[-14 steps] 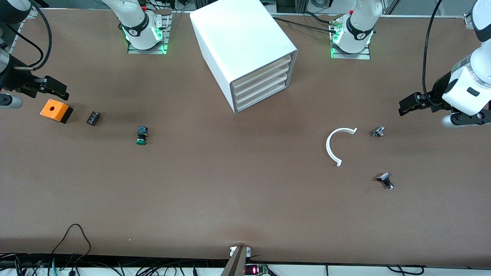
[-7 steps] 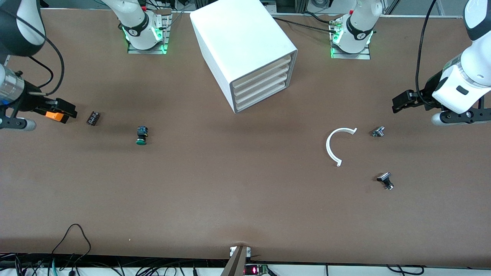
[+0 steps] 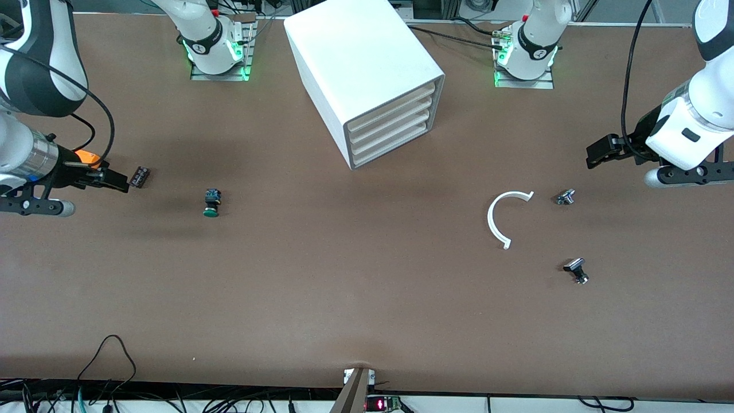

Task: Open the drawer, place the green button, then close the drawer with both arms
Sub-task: 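Reach the right gripper down to the green push button and grasp it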

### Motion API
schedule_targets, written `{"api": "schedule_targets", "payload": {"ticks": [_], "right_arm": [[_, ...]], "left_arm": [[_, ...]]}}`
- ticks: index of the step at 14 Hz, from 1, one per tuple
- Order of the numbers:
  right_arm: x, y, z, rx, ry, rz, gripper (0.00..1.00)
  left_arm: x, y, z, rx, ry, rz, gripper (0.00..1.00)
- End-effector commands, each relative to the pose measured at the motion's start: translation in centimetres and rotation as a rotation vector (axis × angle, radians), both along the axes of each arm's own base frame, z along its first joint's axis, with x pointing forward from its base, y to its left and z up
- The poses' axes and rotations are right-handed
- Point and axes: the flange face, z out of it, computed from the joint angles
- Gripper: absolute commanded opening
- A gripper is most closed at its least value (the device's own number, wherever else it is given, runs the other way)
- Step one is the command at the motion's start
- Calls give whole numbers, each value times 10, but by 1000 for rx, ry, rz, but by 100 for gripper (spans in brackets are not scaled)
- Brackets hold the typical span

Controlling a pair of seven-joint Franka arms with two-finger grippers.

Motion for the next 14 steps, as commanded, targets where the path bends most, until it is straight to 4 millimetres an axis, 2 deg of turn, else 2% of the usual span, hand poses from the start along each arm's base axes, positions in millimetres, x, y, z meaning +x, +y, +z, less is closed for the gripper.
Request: {"api": "schedule_targets", "payload": {"ticks": [1, 3, 4, 7, 10, 12, 14], "right_arm": [[16, 12, -35, 11, 21, 15, 100], [27, 28, -58, 7, 31, 49, 100], [33, 35, -76, 12, 42, 49, 100], [45, 35, -111, 14, 30, 47, 100], [54, 38, -158, 5, 34, 60, 100], [54, 44, -177, 6, 53, 69, 100], [54, 66, -198, -5, 71, 109, 100]], "left_arm": [[4, 5, 6, 15, -21, -16, 100], [4, 5, 5, 16, -13, -16, 100], [3, 0, 4, 26, -13, -21, 100], [6, -1, 2, 25, -26, -29, 100], [9, 7, -3, 20, -18, -18, 100], [11, 0, -10, 22, -4, -31, 100], [11, -6, -12, 22, 13, -37, 100]]}}
